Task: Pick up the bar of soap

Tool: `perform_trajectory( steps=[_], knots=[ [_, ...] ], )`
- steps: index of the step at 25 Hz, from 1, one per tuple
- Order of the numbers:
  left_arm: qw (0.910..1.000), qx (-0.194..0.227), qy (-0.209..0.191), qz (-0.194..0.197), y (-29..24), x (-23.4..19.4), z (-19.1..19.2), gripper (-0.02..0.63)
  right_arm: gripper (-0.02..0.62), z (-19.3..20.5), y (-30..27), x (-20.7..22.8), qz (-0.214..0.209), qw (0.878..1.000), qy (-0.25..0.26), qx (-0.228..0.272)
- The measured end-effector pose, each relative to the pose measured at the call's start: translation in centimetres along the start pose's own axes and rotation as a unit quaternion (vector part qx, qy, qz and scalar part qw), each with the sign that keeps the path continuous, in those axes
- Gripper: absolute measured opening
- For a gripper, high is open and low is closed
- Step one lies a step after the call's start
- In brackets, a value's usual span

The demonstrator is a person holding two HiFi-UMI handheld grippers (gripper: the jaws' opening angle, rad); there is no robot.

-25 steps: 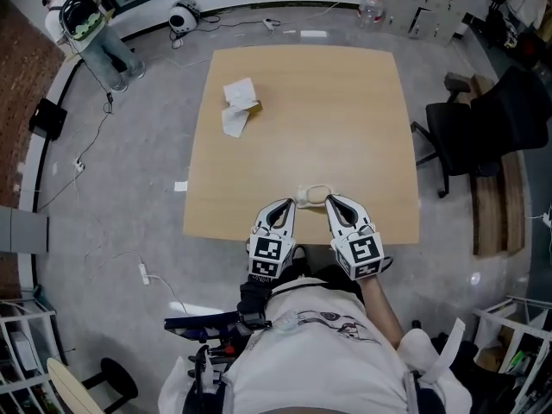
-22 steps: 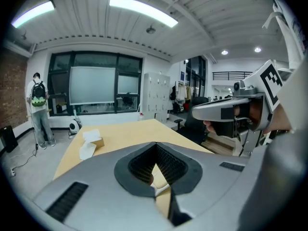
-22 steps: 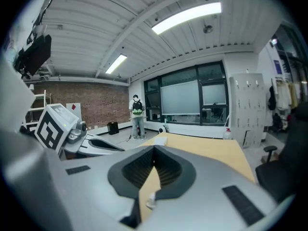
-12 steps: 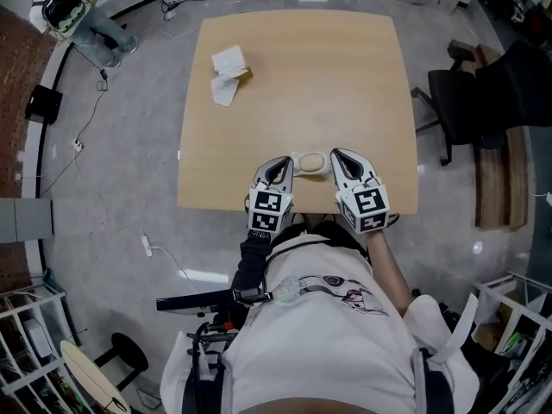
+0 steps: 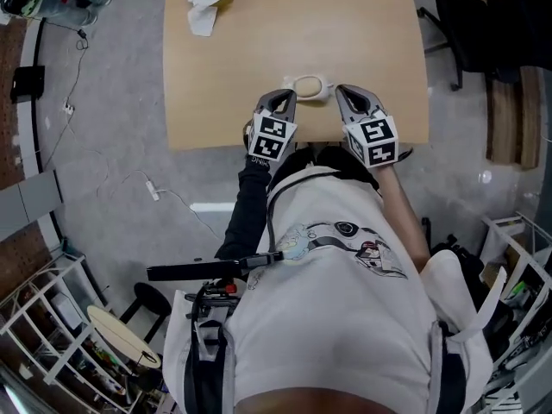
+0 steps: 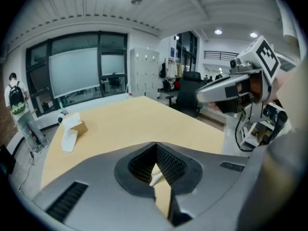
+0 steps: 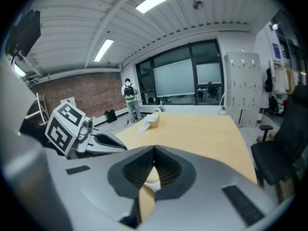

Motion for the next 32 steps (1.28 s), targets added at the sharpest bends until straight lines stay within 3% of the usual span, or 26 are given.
perform_trajectory(
  steps=[7,8,16,21,32],
  knots=[
    [0.9925,-0.052,-0.087,0.068,-3.0,2.2,4.1,0.013,0.005,2.2,0.5,0.1,0.003,1.0,-0.012,-0.02],
    [0.9904,-0.06,-0.1,0.074,-3.6,2.2,4.4,0.052,0.005,2.2,0.5,0.3,0.005,1.0,-0.013,-0.021],
    [0.9747,-0.093,-0.161,0.124,-7.7,1.3,5.5,0.169,0.005,3.2,0.4,1.8,0.022,0.999,-0.024,-0.041],
    [0.9554,-0.112,-0.208,0.177,-9.5,1.5,6.1,0.249,0.005,3.6,0.5,2.8,0.034,0.998,-0.032,-0.047],
    [0.9179,-0.148,-0.271,0.249,-12.4,2.1,6.8,0.285,0.005,4.3,0.5,4.0,0.046,0.996,-0.044,-0.066]
  ],
)
Point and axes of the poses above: the fingertips, and each gripper's own axes: y backward along the fingers, x to its right, z out of its underside, the point moved 6 cm from there along y, backward along the fingers, and after that the axes turned 7 degrees about -y, right-handed, at the moved point
